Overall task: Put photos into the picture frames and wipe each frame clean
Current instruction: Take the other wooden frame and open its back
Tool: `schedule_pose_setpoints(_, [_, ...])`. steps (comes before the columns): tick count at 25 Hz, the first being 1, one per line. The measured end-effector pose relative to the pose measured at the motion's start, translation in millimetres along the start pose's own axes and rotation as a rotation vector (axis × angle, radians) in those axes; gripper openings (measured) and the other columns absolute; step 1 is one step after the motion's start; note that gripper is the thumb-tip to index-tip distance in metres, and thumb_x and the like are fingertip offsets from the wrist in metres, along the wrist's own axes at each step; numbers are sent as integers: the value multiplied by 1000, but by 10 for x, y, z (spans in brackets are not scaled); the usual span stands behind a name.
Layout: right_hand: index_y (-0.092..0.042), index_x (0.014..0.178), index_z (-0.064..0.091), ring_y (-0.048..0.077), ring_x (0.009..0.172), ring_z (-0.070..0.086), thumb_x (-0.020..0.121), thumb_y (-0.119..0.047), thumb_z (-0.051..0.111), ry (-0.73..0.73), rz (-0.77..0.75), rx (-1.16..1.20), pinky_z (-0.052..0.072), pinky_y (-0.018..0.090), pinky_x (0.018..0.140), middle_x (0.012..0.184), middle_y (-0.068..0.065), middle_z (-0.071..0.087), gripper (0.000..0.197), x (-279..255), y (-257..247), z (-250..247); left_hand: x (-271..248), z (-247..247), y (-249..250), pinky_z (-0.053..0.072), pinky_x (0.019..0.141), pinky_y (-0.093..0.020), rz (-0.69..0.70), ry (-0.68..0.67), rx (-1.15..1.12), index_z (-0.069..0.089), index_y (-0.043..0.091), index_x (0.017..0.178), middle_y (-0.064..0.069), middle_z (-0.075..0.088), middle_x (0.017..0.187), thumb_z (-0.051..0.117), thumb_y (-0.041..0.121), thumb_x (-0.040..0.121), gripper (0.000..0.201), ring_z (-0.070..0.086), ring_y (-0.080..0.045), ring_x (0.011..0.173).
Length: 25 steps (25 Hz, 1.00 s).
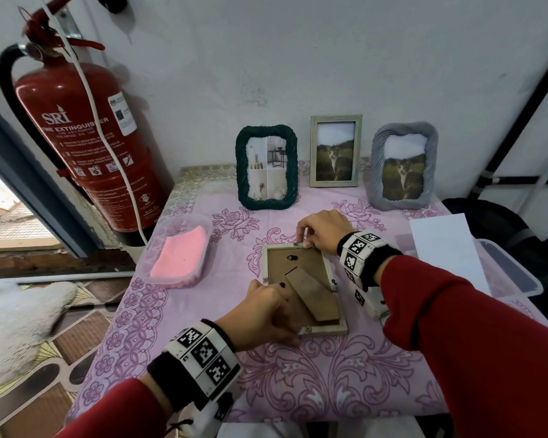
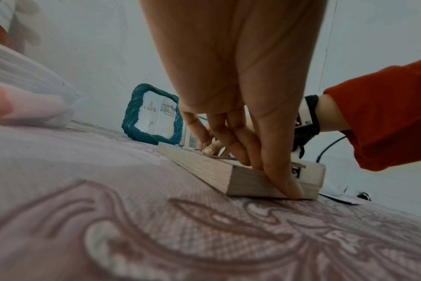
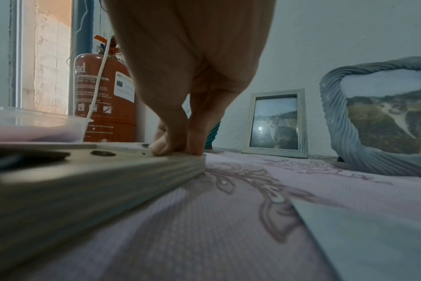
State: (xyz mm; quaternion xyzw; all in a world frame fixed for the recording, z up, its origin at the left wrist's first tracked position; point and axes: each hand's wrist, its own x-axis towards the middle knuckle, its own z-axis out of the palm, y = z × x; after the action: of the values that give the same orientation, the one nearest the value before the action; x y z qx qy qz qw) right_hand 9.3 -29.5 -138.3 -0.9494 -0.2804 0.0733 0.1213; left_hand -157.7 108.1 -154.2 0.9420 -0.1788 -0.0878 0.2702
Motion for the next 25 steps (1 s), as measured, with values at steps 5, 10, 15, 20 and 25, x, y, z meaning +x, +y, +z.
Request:
schedule_pose_setpoints(5, [-23, 107, 66, 20, 99, 60, 84, -24, 65, -31, -50, 3, 41, 26, 79, 106, 1, 67, 23, -160, 14, 20, -102, -12, -50, 42, 84, -31, 3, 78, -94, 74, 20, 81, 8, 63, 83, 71, 42, 77, 23, 54, -2, 79])
schedule_pose_setpoints(10, [-6, 113, 63, 20, 106, 57, 87, -13, 60, -56, -70, 194, 37, 18, 81, 116, 10, 63, 27, -436, -20, 16, -44, -151, -194, 43, 75, -16, -142, 404, -120, 72, 13, 97, -4, 61, 95, 66, 19, 84, 16, 58, -11, 83])
schedule_pose_setpoints(15, [5, 99, 62, 30, 88, 63, 90, -33, 57, -121, 11, 184, 48, 32, 78, 93, 20, 68, 39, -703, -161, 80, 73, -88, -276, 42, 81, -14, -288, 280, -56, 60, 10, 120, -8, 53, 115, 62, 17, 87, 35, 58, -15, 100])
schedule_pose_setpoints(20, [-15, 59, 42, 23, 73, 48, 74, -57, 65, -125, 40, -14, 36, 28, 59, 63, -2, 40, 50, -804, -255, 135, 131, -86, -294, 42, 78, -15, -321, 261, -44, 59, 9, 121, -9, 57, 116, 68, 20, 82, 41, 59, -16, 100])
schedule_pose_setpoints(25, [-20, 55, 35, 22, 73, 46, 67, -54, 65, 7, 31, -82, 35, 27, 58, 67, -1, 46, 47, -850, -298, 209, 149, -50, -269, 35, 74, -7, -318, 259, -80, 58, 10, 123, -8, 55, 117, 72, 23, 79, 48, 57, -13, 98])
